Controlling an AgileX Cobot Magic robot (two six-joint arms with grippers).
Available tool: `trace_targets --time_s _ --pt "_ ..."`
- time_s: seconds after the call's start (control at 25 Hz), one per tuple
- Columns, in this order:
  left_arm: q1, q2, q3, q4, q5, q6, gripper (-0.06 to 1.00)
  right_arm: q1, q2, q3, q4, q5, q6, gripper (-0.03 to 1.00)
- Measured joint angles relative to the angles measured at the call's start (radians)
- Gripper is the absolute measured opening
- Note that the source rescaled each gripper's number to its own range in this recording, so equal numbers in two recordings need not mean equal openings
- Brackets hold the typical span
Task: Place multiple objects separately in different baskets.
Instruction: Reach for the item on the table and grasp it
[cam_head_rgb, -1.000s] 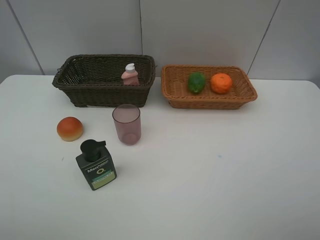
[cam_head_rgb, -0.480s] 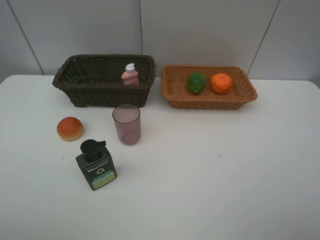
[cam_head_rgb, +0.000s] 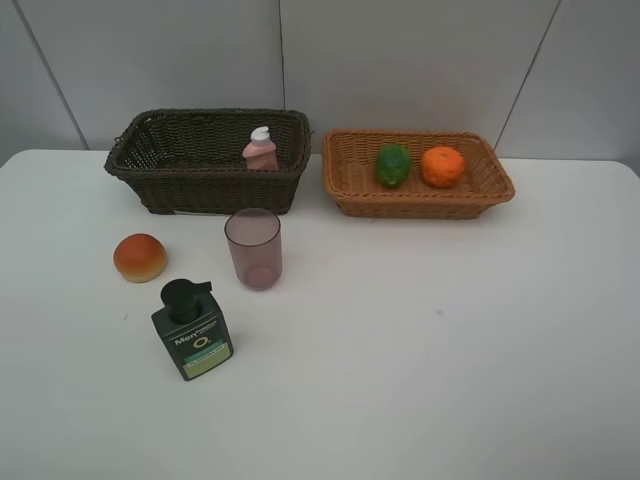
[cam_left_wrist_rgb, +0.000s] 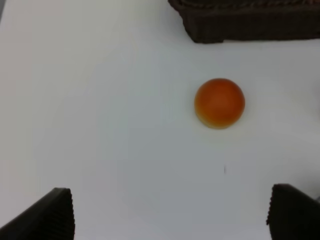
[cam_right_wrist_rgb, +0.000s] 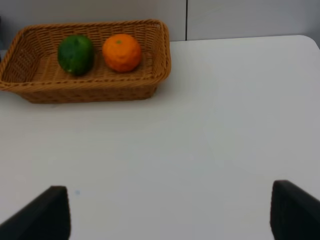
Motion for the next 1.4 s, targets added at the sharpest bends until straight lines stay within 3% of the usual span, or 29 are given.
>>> trace_targets --time_s 0.36,0.68,0.96,1.16,1.4 --pt "-0.024 0.435 -0.063 0.007 -0.031 0.057 1.0 0.0 0.0 0.0 0.0 0.0 0.0 0.72" --pt "-0.182 0.664 -0.172 0.024 -0.093 0.044 1.0 0.0 0.0 0.0 0.0 0.0 0.0 0.72" --pt "-0.296 0.695 -0.321 -0.019 -0.099 0.009 1.0 0.0 0.0 0.0 0.0 0.0 0.0 0.72" --pt "-0.39 0.763 -0.44 -0.081 -0.068 0.007 1.0 0.0 0.0 0.0 0.0 0.0 0.0 0.72" --pt "-0.476 0.927 -0.536 -0.087 -0.021 -0.023 1.0 0.0 0.0 0.0 0.0 0.0 0.0 0.72"
